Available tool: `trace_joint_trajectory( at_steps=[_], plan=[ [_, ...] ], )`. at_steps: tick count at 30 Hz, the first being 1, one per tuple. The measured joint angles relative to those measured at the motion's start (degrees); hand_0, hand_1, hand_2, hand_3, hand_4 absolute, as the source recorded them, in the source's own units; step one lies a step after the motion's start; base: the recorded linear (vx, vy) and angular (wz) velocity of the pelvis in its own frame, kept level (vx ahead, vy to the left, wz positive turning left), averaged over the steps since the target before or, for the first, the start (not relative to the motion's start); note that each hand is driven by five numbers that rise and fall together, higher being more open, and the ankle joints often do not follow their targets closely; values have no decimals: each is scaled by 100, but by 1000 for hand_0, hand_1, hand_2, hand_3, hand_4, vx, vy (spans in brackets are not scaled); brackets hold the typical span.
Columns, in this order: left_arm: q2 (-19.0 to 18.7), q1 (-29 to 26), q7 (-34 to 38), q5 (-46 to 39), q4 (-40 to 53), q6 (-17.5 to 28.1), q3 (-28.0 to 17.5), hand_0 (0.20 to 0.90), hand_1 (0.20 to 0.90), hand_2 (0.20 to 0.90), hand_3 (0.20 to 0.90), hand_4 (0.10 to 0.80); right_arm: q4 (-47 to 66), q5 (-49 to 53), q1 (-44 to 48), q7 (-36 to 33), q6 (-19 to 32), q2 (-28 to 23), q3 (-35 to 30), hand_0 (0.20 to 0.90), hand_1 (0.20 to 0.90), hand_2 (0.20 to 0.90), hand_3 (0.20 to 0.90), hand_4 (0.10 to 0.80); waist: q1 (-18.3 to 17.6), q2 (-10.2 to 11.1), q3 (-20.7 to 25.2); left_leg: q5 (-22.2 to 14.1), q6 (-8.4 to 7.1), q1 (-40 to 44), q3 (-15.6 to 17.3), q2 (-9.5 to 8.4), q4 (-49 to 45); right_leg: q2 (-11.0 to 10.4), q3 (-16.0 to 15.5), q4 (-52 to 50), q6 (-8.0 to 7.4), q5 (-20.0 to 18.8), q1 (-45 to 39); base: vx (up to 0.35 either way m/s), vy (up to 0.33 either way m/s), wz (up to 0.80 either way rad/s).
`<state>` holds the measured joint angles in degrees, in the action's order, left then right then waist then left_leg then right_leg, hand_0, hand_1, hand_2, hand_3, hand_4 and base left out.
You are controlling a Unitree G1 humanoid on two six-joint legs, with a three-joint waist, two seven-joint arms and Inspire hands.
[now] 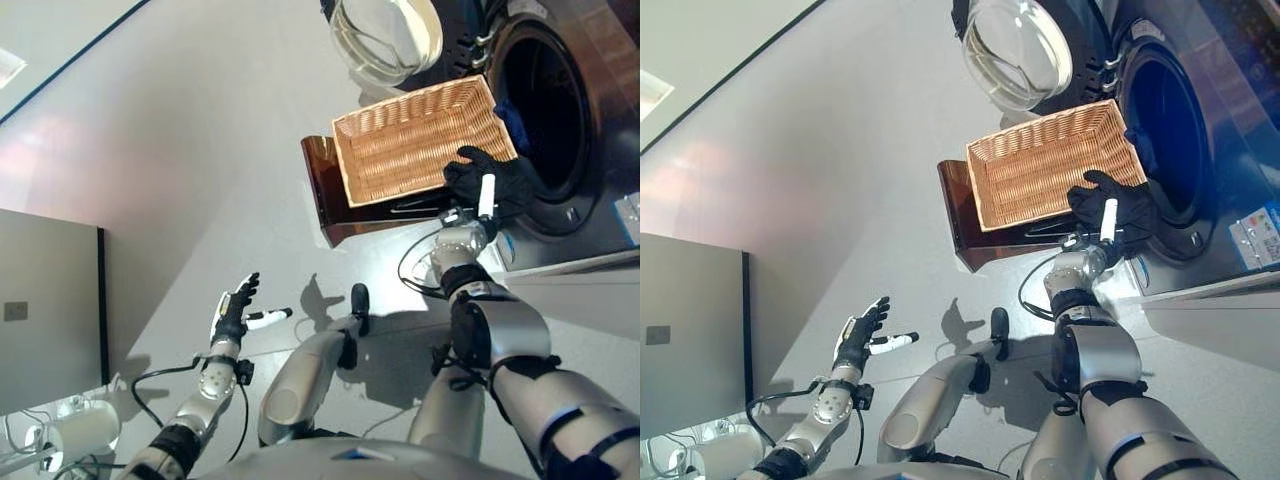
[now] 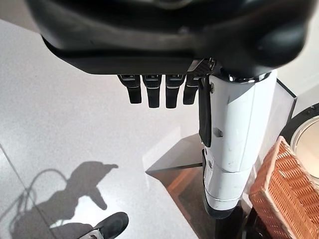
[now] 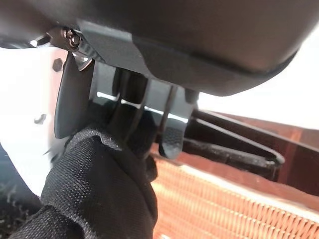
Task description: Pick up the clothes and place them into the washing machine
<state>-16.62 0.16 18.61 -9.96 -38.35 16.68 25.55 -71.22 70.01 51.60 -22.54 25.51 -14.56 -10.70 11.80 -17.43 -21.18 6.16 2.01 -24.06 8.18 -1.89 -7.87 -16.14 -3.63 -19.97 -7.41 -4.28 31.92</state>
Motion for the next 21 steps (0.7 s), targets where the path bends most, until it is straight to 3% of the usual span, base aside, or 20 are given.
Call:
trace_joint_trajectory(
  at_steps=[3,7,9,10,21],
  plan=[
    [10,91,-37,-110,51,9,-5,900,900,900,900,800,27,-90,284,-142,-62,-361,86,200,200,200,200,300,36,-47,35,33,-48,-18,-17,4,128,3,1,-157,60,61,154,11,-62,5],
    [8,167,-131,-224,129,10,-8,900,900,900,900,800,15,-320,930,-264,-185,-1250,275,200,200,200,200,300,157,-118,90,51,-74,-27,-68,8,325,-1,-1,-288,120,140,317,31,-25,6],
    [5,249,-148,-252,181,7,0,900,900,900,900,800,-86,-119,1323,-498,-277,-1336,179,296,296,296,296,369,147,-170,130,87,-120,-25,-76,23,406,19,-11,-332,150,160,371,33,-24,6],
    [6,251,-217,-290,282,16,7,900,900,900,900,800,-196,-141,1511,-566,-381,-1519,146,900,900,900,900,800,203,-220,169,94,-130,-27,-73,12,439,1,1,-425,166,212,430,24,-12,5],
    [8,235,-252,-428,300,108,38,900,900,900,900,800,-389,-371,1674,-575,-431,-1559,226,900,900,900,900,800,257,-274,211,136,-139,-21,-4,-74,492,14,216,-608,118,371,660,24,25,-6]
  ],
)
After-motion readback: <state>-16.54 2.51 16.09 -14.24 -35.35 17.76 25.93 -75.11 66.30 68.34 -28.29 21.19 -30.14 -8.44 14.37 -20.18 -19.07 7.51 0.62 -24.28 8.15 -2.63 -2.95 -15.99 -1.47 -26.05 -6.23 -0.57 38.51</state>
